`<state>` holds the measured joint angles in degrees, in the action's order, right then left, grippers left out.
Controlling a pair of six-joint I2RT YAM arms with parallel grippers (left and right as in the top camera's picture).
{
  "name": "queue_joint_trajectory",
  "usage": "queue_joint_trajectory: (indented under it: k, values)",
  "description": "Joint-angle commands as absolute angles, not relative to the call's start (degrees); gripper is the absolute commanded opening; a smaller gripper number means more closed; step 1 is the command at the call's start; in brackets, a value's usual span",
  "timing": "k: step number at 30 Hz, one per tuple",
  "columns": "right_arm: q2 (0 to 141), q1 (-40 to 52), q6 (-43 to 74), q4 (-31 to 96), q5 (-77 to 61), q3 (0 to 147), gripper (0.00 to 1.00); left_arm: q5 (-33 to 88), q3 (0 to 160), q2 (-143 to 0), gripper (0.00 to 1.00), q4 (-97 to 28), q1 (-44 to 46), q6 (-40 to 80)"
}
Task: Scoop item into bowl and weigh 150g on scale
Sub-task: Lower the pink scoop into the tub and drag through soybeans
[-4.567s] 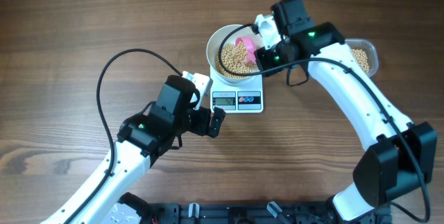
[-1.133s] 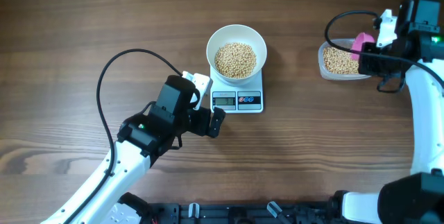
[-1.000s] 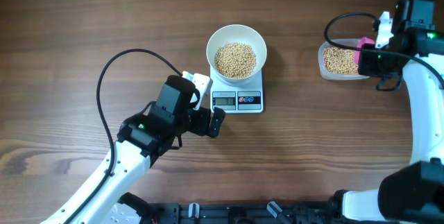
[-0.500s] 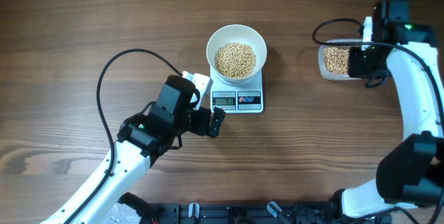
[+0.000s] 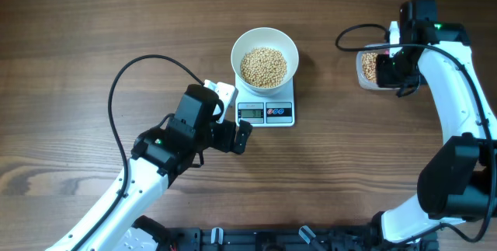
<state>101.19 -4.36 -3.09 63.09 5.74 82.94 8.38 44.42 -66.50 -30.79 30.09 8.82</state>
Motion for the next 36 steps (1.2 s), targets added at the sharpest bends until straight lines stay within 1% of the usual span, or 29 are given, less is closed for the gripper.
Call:
queue_joint_trajectory:
  k: [1, 13, 20, 28, 33, 36]
  values:
    - [102.08, -4.14, -4.40, 63.53, -0.10, 82.74, 0.04, 8.05, 45.65, -66.81, 1.00, -30.65, 30.44, 8.10]
    - [102.08, -5.04, -6.11, 63.59, -8.12, 82.74, 0.04, 8.05, 45.65, -66.81, 1.00, -30.65, 30.44, 8.12]
    - [102.08, -9.34, -7.53, 63.61, -16.71, 82.74, 0.04, 8.05, 45.65, -66.81, 1.00, -30.65, 30.44, 8.12]
    - [102.13, -14.22, -7.60, 64.42, -21.21, 82.74, 0.04, 8.05, 45.65, -66.81, 1.00, -30.65, 30.44, 8.12]
    - [102.17, -16.12, -9.08, 64.88, -25.54, 82.74, 0.04, 8.05, 45.65, -66.81, 1.00, -30.65, 30.44, 8.12]
    - [102.19, -16.97, -9.06, 65.01, -25.89, 82.74, 0.04, 8.05, 45.65, -66.81, 1.00, -30.65, 30.44, 8.12]
